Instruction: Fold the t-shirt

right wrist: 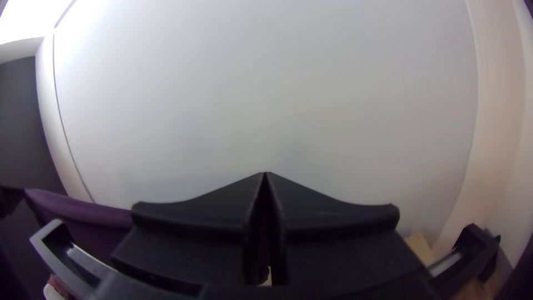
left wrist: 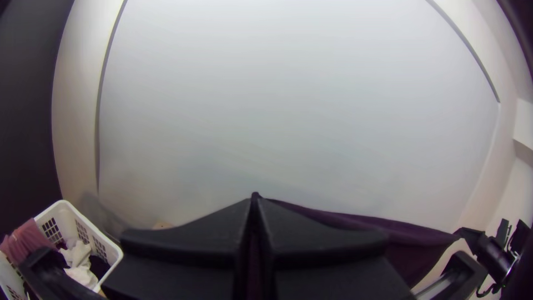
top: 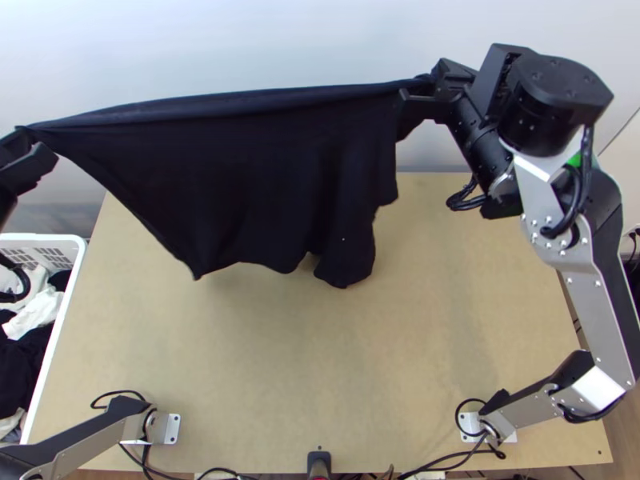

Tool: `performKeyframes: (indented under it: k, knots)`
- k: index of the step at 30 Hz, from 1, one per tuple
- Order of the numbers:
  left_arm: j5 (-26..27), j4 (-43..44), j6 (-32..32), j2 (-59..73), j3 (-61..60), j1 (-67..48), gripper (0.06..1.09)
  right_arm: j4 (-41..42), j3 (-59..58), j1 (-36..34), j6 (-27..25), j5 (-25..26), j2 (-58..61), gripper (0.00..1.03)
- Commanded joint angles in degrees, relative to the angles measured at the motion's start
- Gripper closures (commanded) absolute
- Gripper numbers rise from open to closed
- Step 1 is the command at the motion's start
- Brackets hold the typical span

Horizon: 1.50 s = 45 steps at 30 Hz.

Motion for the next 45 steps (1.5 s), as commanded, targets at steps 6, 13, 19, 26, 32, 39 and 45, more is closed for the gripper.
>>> performKeyframes:
  k: [6, 13, 19, 26, 32, 39, 45]
  knots:
    - [2.8, 2.2, -3.2, -1.8, -4.1, -0.6, 1.05, -1.8, 0.0, -4.5, -2.4, -0.1, -5.6, 1.0]
    - [2.0, 6.1, -2.4, -1.7, 0.5, -0.2, 1.05, -1.1, -0.8, -0.1, -12.6, 4.2, -11.4, 1.0]
    - [2.9, 4.8, -1.3, -4.4, 1.9, -2.1, 1.05, -5.4, -1.1, 7.7, -16.2, 5.8, -16.4, 1.0]
    - [6.6, -1.8, 1.6, -10.2, 1.5, -5.3, 1.05, -15.0, -3.2, 17.3, -14.9, 9.2, -22.8, 1.0]
    - [14.6, -6.5, 2.2, -14.7, 1.2, -5.1, 1.05, -22.8, -3.7, 20.2, -12.0, 9.4, -26.0, 1.0]
    - [21.7, -14.8, 1.7, -16.5, 1.1, -4.0, 1.05, -24.7, -6.9, 20.2, -8.6, 8.7, -28.1, 1.0]
    - [22.1, -11.2, 1.7, -10.7, -2.2, -4.4, 1.05, -25.0, -10.6, 21.2, -5.6, 7.4, -26.7, 1.0]
